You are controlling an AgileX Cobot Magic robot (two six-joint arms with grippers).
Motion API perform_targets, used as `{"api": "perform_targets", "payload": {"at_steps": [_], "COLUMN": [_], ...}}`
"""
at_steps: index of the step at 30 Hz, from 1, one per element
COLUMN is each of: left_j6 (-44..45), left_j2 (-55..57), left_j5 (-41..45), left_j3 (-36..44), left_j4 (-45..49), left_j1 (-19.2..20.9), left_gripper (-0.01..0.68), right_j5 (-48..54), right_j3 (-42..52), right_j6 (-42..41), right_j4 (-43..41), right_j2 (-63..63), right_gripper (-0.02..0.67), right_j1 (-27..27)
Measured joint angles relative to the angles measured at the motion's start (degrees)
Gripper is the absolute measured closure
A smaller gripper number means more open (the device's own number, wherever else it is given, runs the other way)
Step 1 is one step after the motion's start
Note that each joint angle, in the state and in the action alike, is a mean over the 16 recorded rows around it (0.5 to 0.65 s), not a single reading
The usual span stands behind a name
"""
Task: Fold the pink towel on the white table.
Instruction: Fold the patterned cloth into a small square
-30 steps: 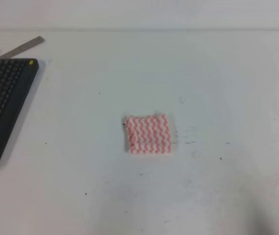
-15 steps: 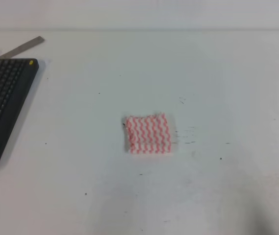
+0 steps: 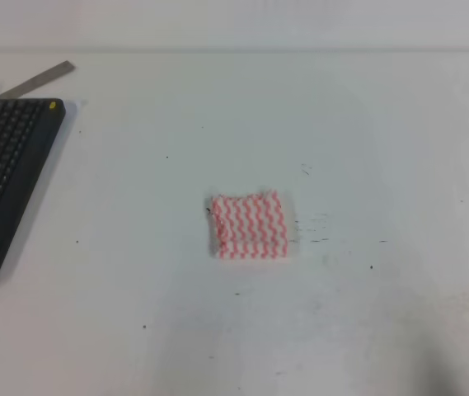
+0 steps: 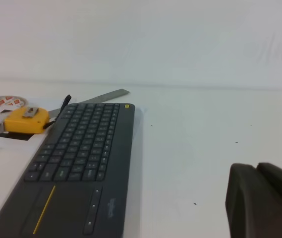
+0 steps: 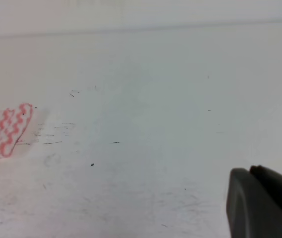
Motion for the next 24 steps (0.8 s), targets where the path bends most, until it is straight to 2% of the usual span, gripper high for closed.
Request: {"api": "perform_targets", "payload": {"at_steps": [4,9,15,18,24], "left_j6": [-12.9,-36.7,-65.6,-74.6,-80.0], "left_j2": [0.1,-0.1,-2.2,-3.7,-6.4], "left_j5": [1.2,5.1,12.3,15.4,21.6], "left_j3": [0.0,0.1,0.1,0.1,0.0], "left_j4": [15.2,40.9,71.6,79.8,85.2], "left_j1": [0.0,1.1,4.8,6.8,10.2], "left_gripper": [0.674,0.674,0.675,0.675,0.675], "right_j5": [0.0,0.0,0.1,0.2,0.3], "right_j3": [0.0,0.0,-0.1,-0.1,-0.1], "right_j6": [0.0,0.0,0.0,0.0,0.0], "right_j4": [0.0,0.0,0.1,0.1,0.2], "right_j2": [0.1,0.1,0.0,0.0,0.0], "right_gripper": [0.668,0.668,0.668,0.668,0.668], "right_j1": [0.0,0.0,0.0,0.0,0.0]}}
